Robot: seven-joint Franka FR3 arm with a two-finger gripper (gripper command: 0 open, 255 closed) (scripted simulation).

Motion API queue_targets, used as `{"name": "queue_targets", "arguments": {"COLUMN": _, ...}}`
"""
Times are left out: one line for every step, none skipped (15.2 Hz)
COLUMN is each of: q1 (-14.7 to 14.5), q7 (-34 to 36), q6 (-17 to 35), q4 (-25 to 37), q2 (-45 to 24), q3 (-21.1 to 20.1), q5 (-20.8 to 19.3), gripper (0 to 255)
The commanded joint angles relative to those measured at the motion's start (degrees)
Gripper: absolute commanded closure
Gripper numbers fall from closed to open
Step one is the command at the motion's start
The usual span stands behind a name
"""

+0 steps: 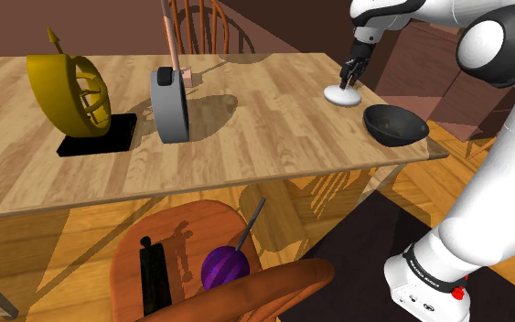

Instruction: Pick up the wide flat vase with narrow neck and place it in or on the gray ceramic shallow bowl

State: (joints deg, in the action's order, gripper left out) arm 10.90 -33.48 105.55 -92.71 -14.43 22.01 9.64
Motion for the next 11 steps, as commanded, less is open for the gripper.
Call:
{"name": "queue_targets", "arguments": {"q1": 0.0, "q7": 0.0, "q6": 0.0, "q4": 0.0, "q2": 0.0, "q3": 0.0, "q5": 0.0, "gripper": 255}}
{"name": "queue_targets", "arguments": {"q1": 0.0, "q7": 0.0, "q6": 0.0, "q4": 0.0, "q2": 0.0, "q3": 0.0, "q5": 0.0, "gripper": 255}}
{"name": "queue_targets", "arguments": {"q1": 0.0, "q7": 0.0, "q6": 0.0, "q4": 0.0, "q2": 0.0, "q3": 0.0, "q5": 0.0, "gripper": 255}}
{"name": "queue_targets", "arguments": {"q1": 0.0, "q7": 0.0, "q6": -0.01, "q4": 0.01, "q2": 0.0, "q3": 0.0, "q5": 0.0, "gripper": 255}}
{"name": "queue_targets", "arguments": {"q1": 0.0, "q7": 0.0, "q6": -0.01, "q4": 0.01, "q2": -0.01, "q3": 0.0, "q5": 0.0, "gripper": 255}}
{"name": "queue_targets", "arguments": {"q1": 0.0, "q7": 0.0, "q6": -0.01, "q4": 0.02, "q2": -0.01, "q3": 0.0, "q5": 0.0, "gripper": 255}}
{"name": "queue_targets", "arguments": {"q1": 0.01, "q7": -0.01, "q6": -0.01, "q4": 0.02, "q2": -0.01, "q3": 0.0, "q5": 0.0, "gripper": 255}}
{"name": "queue_targets", "arguments": {"q1": 0.01, "q7": -0.01, "q6": -0.02, "q4": 0.02, "q2": 0.0, "q3": 0.0, "q5": 0.0, "gripper": 255}}
{"name": "queue_targets", "arguments": {"q1": 0.0, "q7": 0.0, "q6": 0.01, "q4": -0.01, "q2": 0.0, "q3": 0.0, "q5": 0.0, "gripper": 255}}
{"name": "queue_targets", "arguments": {"q1": 0.02, "q7": 0.08, "q6": -0.72, "q4": 0.66, "q2": 0.07, "q3": 0.03, "q5": -0.06, "gripper": 255}}
{"name": "queue_targets", "arguments": {"q1": 0.05, "q7": 0.16, "q6": -1.46, "q4": 1.34, "q2": 0.14, "q3": 0.05, "q5": -0.11, "gripper": 255}}
